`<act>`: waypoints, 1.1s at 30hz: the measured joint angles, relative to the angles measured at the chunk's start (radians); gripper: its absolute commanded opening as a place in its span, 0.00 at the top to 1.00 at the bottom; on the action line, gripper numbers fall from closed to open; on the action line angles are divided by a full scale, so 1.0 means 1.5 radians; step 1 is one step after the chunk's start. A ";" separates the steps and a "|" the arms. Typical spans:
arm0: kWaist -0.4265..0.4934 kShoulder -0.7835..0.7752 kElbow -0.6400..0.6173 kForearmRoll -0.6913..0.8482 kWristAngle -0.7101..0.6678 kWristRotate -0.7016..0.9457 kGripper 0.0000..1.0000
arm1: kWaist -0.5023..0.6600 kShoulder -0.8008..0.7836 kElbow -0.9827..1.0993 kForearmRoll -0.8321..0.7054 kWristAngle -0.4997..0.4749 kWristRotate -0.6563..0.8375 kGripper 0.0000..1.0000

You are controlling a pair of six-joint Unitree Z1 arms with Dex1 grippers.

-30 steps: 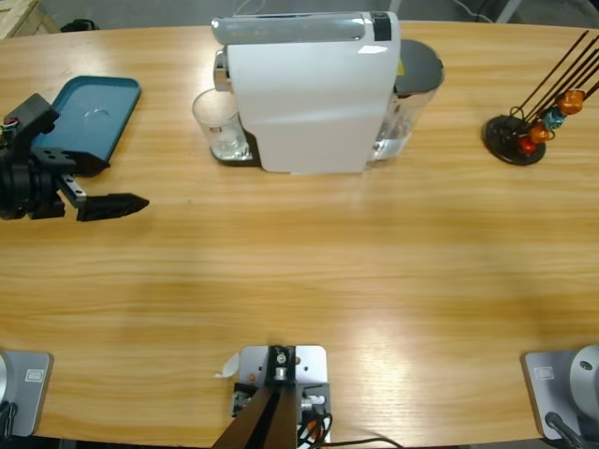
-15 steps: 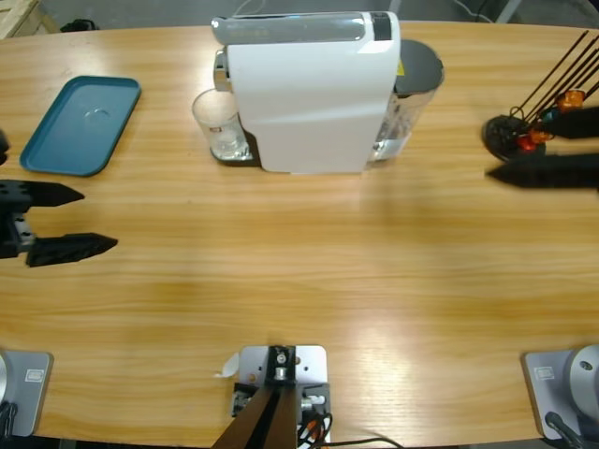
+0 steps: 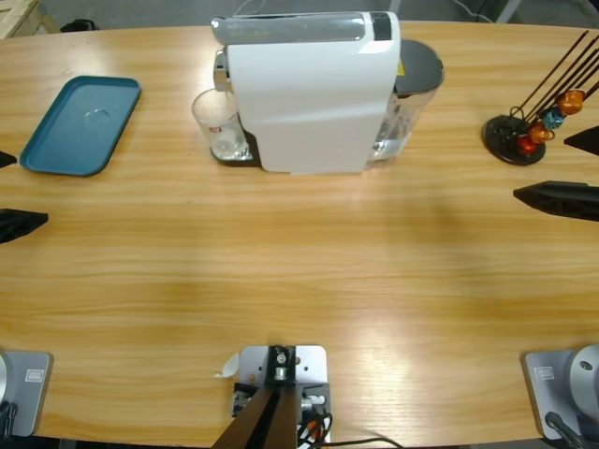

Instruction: Pour coffee

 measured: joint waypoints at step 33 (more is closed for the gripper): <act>0.009 0.045 0.001 -0.083 0.000 -0.013 0.01 | 0.000 -0.027 0.008 -0.003 0.000 -0.006 0.03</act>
